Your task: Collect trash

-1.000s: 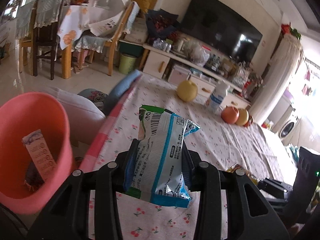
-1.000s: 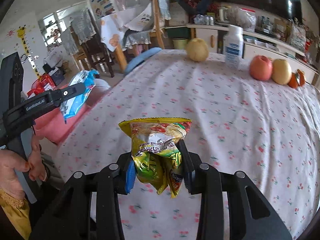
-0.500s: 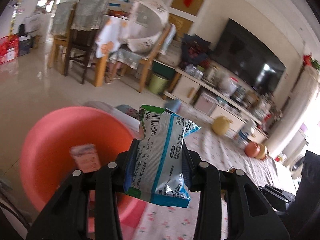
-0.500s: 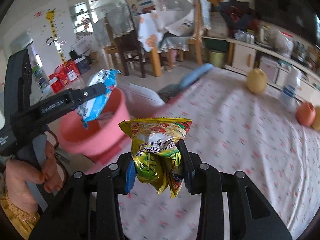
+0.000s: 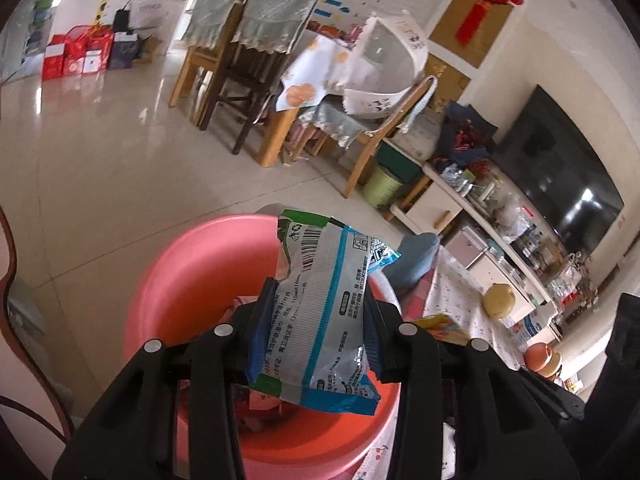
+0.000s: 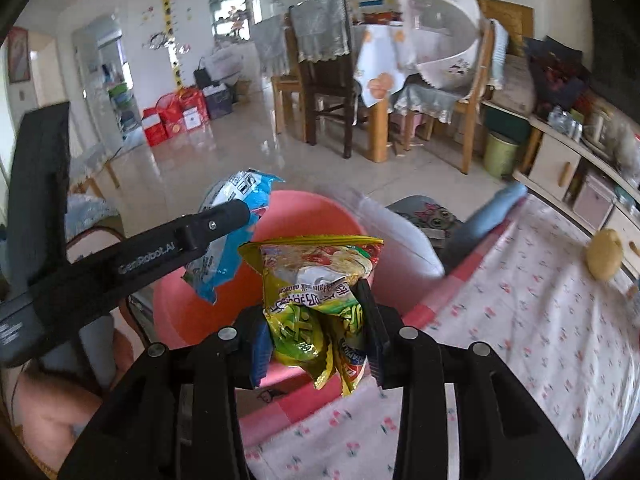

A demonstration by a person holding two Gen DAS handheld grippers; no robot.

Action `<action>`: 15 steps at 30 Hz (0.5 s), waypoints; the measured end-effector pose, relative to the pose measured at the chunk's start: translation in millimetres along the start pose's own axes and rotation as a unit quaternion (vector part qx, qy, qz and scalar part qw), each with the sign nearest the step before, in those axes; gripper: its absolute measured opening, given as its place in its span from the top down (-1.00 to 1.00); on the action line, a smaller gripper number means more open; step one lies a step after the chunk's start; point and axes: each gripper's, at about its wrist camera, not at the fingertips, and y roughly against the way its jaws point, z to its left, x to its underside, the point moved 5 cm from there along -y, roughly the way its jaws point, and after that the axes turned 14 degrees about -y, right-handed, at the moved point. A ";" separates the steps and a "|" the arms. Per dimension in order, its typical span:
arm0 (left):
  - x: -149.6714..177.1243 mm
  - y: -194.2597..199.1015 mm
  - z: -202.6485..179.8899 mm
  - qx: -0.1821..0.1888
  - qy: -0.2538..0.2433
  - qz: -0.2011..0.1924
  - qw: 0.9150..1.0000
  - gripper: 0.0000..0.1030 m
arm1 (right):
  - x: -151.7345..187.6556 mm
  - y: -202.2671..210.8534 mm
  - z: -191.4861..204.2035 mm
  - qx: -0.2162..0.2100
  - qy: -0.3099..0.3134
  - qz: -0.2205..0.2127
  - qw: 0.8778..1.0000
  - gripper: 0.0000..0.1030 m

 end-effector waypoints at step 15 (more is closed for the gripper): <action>-6.9 7.1 -15.3 -0.066 -0.044 -0.037 0.996 -0.84 | 24.0 20.7 -64.4 0.012 -0.123 -0.027 0.992 -0.66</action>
